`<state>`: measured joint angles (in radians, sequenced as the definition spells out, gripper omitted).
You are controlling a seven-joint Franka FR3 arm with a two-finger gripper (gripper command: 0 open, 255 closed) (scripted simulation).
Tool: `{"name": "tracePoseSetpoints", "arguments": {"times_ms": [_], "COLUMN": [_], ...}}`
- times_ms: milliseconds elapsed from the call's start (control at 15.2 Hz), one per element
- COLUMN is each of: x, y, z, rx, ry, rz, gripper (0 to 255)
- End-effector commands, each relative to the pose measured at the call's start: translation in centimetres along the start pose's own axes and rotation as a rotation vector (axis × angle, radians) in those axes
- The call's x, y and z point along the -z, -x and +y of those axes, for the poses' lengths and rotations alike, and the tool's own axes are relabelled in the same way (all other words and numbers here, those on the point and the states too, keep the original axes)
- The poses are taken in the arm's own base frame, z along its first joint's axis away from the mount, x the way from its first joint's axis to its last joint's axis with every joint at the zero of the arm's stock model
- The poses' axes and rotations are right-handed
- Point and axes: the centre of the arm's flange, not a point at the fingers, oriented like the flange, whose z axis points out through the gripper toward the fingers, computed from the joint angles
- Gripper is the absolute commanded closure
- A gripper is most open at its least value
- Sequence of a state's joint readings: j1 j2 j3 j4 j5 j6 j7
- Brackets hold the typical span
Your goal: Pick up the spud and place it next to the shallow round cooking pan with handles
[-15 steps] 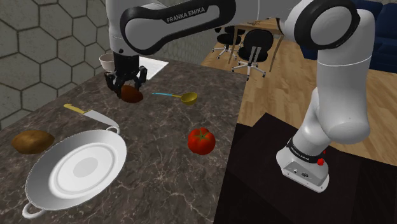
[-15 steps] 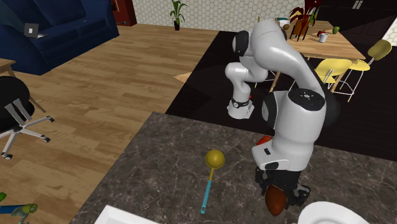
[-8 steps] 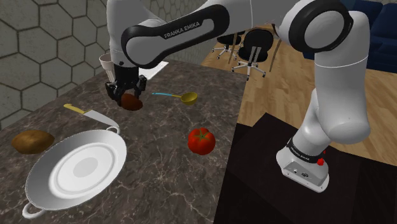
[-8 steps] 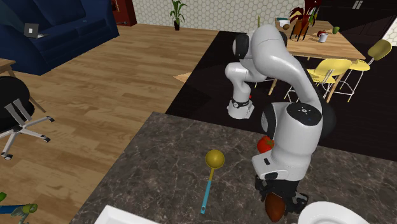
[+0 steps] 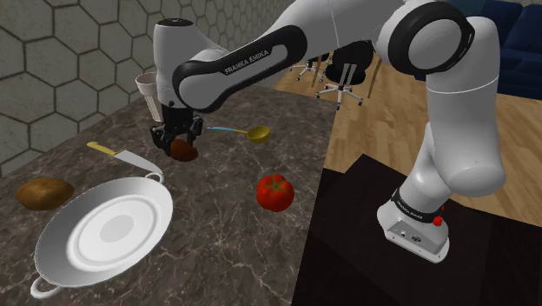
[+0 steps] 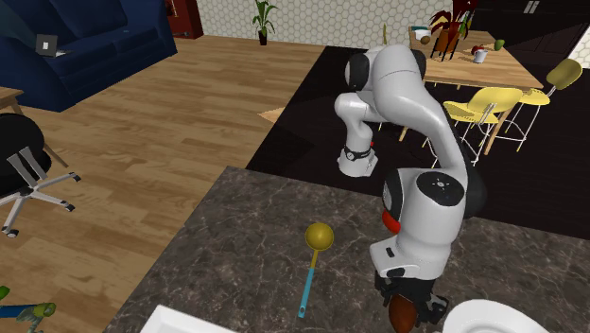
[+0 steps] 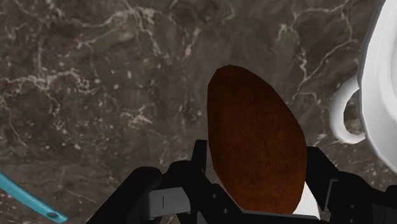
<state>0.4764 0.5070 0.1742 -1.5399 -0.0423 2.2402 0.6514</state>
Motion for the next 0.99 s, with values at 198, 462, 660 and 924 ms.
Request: {"name": "tracePoseSetpoints", "arguments": {"times_ms": [198,462,660,924], "x": [-2.6,-4.4,-4.4,-4.4], "y": [0.3,0.6,0.6,0.6], "z": [0.4,0.7,0.7,0.7], "rx": [0.000,0.000,0.000,0.000], "ry": [0.000,0.000,0.000,0.000], "rz": [0.001,0.001,0.001,0.001], "gripper": [255,255,255,255]}}
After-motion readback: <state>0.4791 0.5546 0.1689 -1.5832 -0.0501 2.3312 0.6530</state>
